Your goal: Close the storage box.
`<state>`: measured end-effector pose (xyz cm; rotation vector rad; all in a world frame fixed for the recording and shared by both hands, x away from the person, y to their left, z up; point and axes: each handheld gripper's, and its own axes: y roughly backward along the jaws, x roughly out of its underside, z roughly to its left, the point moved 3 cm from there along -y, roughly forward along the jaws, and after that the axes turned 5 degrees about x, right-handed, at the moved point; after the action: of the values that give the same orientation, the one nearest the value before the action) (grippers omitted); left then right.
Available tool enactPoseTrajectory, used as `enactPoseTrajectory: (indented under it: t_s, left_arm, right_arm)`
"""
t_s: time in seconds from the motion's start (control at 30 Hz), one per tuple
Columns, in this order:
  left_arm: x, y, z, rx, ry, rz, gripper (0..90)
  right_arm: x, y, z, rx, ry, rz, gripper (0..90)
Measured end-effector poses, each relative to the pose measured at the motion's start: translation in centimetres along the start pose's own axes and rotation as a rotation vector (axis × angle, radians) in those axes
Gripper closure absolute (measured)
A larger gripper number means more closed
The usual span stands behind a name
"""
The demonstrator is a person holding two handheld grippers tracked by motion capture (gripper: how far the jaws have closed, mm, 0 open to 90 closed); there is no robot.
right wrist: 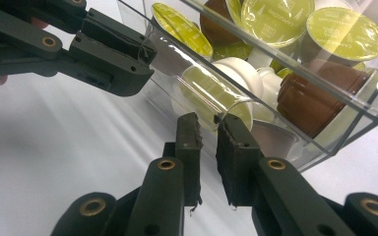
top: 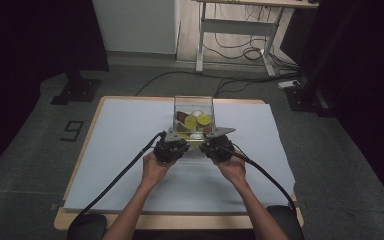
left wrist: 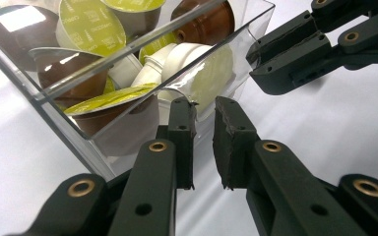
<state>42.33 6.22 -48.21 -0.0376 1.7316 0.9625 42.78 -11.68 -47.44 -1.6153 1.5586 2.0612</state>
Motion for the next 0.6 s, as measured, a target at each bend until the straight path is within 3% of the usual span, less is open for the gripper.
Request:
enactPoseTrajectory:
  t_s: [0.6]
  left_arm:
    - [-0.8, -1.1, 1.2, -0.039, 0.007, -0.008, 78.0]
  right_arm:
    - [-0.7, -1.2, -1.1, 0.032, -0.032, -0.012, 78.9]
